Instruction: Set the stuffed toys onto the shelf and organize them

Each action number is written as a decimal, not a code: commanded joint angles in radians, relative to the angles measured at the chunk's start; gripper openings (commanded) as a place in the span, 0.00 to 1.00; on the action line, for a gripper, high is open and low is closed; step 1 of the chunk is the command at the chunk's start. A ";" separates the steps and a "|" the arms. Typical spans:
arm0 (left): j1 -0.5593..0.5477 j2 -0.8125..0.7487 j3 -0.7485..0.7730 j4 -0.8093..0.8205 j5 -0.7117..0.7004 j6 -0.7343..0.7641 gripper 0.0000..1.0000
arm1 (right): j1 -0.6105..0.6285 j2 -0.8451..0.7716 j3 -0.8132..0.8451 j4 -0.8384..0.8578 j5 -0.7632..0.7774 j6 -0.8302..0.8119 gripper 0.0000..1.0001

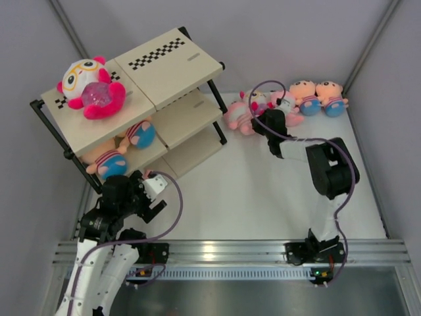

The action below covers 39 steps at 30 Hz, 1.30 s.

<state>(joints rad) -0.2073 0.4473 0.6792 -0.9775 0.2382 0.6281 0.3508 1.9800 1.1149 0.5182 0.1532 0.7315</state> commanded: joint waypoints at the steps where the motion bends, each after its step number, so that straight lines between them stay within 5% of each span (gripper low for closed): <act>1: -0.007 0.013 0.123 -0.085 0.009 0.027 0.98 | 0.011 -0.223 -0.085 0.043 0.029 -0.099 0.00; 11: -0.006 -0.071 0.396 -0.245 0.038 0.096 0.99 | 0.025 -0.666 -0.256 -0.121 -0.087 -0.240 0.00; 21: 0.045 -0.280 0.591 -0.245 0.046 -0.018 0.99 | 0.293 -0.911 -0.375 -0.312 -0.072 -0.399 0.00; 28: 0.129 -0.412 0.499 -0.244 -0.036 -0.073 0.98 | 0.448 -0.859 -0.454 -0.135 -0.119 -0.296 0.00; 39: 0.178 -0.423 0.415 -0.191 -0.146 -0.102 0.99 | 0.542 -0.439 -0.317 0.311 -0.159 -0.041 0.00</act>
<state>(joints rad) -0.0387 0.0269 1.1049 -1.2236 0.1398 0.5564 0.8684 1.4845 0.7082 0.5919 -0.0017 0.5812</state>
